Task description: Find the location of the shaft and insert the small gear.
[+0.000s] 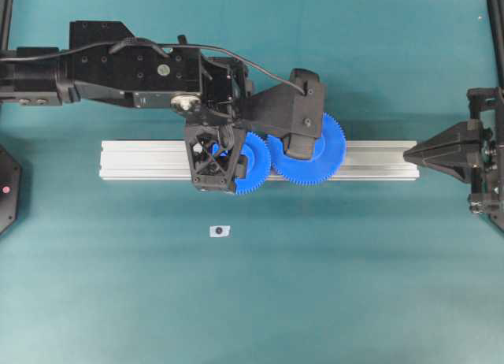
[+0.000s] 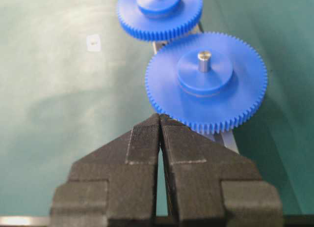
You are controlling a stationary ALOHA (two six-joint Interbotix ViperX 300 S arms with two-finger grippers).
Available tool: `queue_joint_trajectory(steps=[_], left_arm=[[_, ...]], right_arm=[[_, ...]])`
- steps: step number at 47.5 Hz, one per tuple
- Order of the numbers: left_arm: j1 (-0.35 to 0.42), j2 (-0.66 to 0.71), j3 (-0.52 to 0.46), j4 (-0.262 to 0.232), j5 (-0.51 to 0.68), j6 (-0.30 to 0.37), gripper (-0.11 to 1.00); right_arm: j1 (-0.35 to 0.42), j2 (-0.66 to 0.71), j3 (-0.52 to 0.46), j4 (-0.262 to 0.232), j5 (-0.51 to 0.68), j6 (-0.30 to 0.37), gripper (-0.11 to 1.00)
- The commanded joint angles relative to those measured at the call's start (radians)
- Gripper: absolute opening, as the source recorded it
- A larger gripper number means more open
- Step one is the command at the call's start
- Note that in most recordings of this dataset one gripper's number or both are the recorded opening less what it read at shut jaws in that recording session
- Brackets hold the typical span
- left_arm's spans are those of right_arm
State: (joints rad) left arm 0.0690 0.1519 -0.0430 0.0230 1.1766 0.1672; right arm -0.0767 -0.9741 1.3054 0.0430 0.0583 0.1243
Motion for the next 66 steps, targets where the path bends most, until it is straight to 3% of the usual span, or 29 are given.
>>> queue_joint_trajectory(steps=[1,66], left_arm=[[-0.002,-0.025,-0.026,0.003,-0.008,-0.002,0.76],[-0.002,-0.014,-0.032,0.003,-0.006,-0.017,0.76]], right_arm=[[-0.003,0.006,-0.009,0.003,-0.011,0.011,0.02],[-0.003,0.006,-0.005,0.003,-0.014,0.011,0.02]])
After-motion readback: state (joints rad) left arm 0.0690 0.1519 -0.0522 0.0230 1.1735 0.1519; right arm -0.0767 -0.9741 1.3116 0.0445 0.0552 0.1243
